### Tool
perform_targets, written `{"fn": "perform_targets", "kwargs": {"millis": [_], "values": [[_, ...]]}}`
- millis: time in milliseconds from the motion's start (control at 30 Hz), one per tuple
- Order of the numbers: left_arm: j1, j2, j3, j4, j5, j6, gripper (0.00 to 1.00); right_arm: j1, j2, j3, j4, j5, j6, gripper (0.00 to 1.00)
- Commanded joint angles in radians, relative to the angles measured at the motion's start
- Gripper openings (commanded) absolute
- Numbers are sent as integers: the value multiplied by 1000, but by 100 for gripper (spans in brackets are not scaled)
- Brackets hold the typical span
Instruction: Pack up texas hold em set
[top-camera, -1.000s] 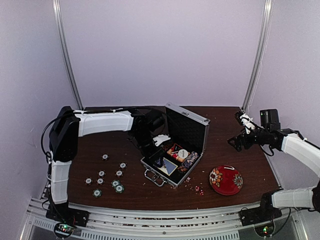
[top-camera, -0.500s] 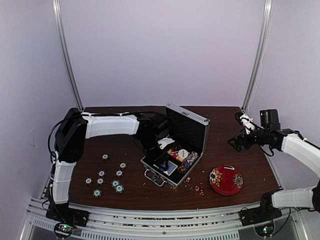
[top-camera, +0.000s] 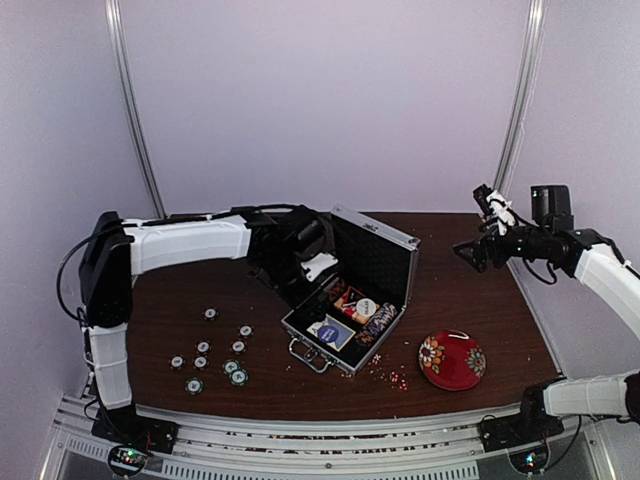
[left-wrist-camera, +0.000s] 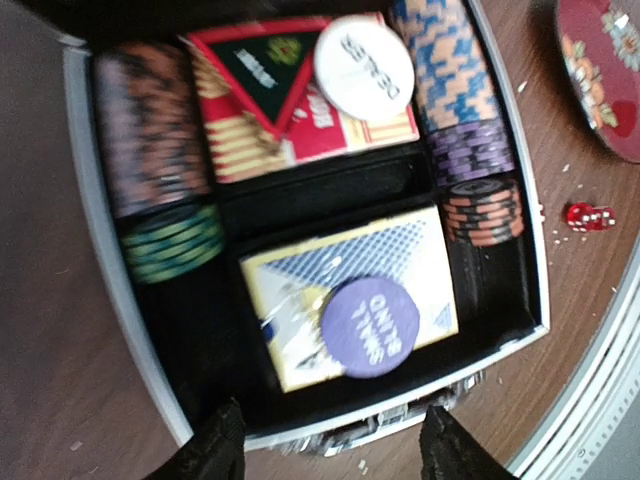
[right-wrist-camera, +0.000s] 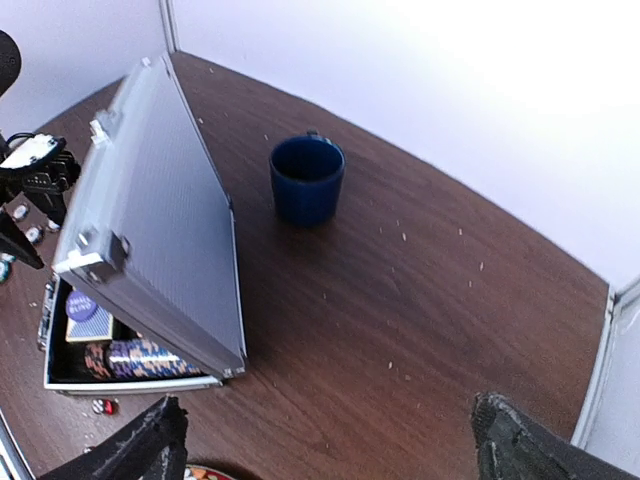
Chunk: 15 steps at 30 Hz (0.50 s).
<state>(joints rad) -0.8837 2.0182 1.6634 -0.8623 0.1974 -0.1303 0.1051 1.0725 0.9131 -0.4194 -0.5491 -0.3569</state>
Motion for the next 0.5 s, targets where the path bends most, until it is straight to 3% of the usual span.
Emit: {"fn": "perform_targets", "kwargs": {"millis": [0, 100, 267, 300, 333, 367, 467], "values": [[66, -223, -119, 142, -136, 78, 63, 15, 73, 127, -153, -186, -27, 100], [120, -348, -257, 317, -226, 89, 68, 73, 117, 138, -283, -219, -165, 100], [177, -470, -380, 630, -197, 93, 74, 291, 179, 104, -355, -94, -282, 93], [177, -485, -394, 684, -205, 94, 81, 327, 182, 94, -347, -72, -288, 92], [180, -496, -406, 729, -219, 93, 96, 360, 182, 83, -337, -44, -291, 90], [187, -508, -416, 781, -230, 83, 98, 397, 182, 77, -326, -11, -296, 88], [201, -493, -386, 759, -295, 10, 98, 506, 197, 58, -310, 121, -318, 81]]}}
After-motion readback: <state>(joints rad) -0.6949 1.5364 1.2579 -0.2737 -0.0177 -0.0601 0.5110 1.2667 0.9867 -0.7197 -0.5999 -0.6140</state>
